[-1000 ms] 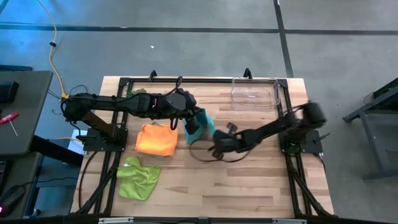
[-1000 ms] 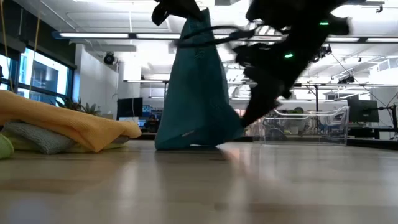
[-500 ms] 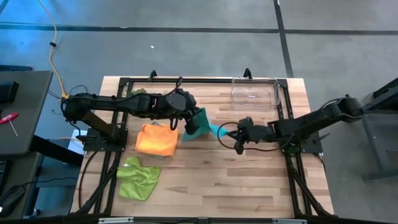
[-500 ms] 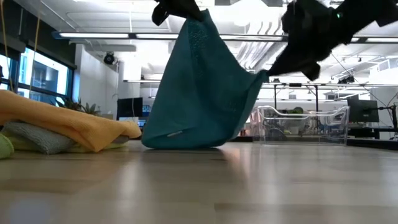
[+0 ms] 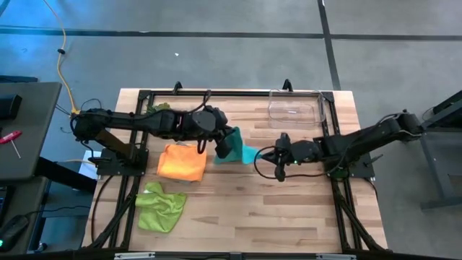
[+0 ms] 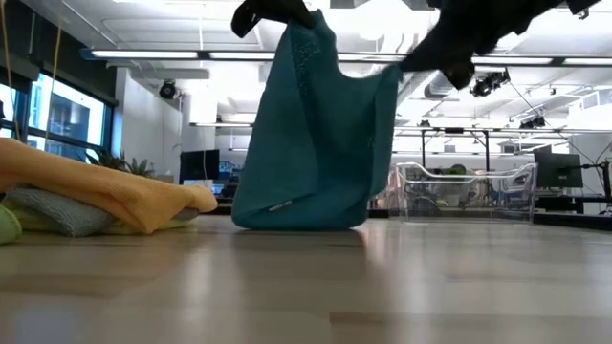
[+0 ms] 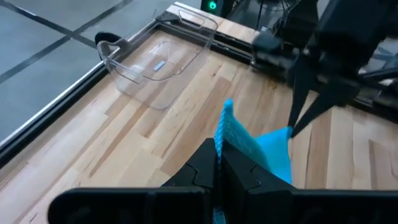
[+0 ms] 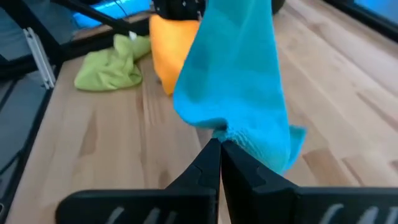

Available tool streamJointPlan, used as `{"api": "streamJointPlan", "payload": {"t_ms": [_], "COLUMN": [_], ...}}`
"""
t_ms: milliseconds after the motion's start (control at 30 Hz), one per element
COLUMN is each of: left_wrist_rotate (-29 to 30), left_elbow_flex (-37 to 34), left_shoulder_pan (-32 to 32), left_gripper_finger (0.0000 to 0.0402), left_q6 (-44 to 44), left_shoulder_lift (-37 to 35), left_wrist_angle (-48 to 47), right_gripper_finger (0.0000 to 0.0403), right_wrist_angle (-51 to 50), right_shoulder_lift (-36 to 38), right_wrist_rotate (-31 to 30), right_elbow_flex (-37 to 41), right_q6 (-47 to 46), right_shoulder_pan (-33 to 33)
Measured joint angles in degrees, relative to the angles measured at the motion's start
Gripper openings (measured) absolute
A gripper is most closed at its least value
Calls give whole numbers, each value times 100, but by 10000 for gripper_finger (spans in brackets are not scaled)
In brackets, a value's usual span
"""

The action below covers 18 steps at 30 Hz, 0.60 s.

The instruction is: Fold microfiber towels

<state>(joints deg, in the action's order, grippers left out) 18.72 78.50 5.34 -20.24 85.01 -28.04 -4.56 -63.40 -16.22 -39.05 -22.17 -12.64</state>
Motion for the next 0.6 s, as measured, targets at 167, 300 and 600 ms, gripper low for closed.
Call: {"api": "streamJointPlan", "payload": {"t_ms": [167, 300, 600], "left_wrist_rotate": [578, 778, 781], "left_elbow_flex": [0, -133, -1069], "left_shoulder_pan": [-183, -316, -757], "left_gripper_finger": [0, 0, 0], "left_q6": [352, 523, -53], "left_shoulder_lift": [0, -4, -4], "left_wrist_angle": [-174, -174, 710], "right_gripper_finger": [0, 0, 0], "right_wrist_angle": [-368, -1041, -1680], "right_shoulder_lift": [24, 24, 17], "right_wrist_rotate": [19, 18, -8], "right_elbow_flex": [-473, -963, -1569], "right_q6": [257, 525, 836], "right_shoulder_pan": [0, 0, 0]}}
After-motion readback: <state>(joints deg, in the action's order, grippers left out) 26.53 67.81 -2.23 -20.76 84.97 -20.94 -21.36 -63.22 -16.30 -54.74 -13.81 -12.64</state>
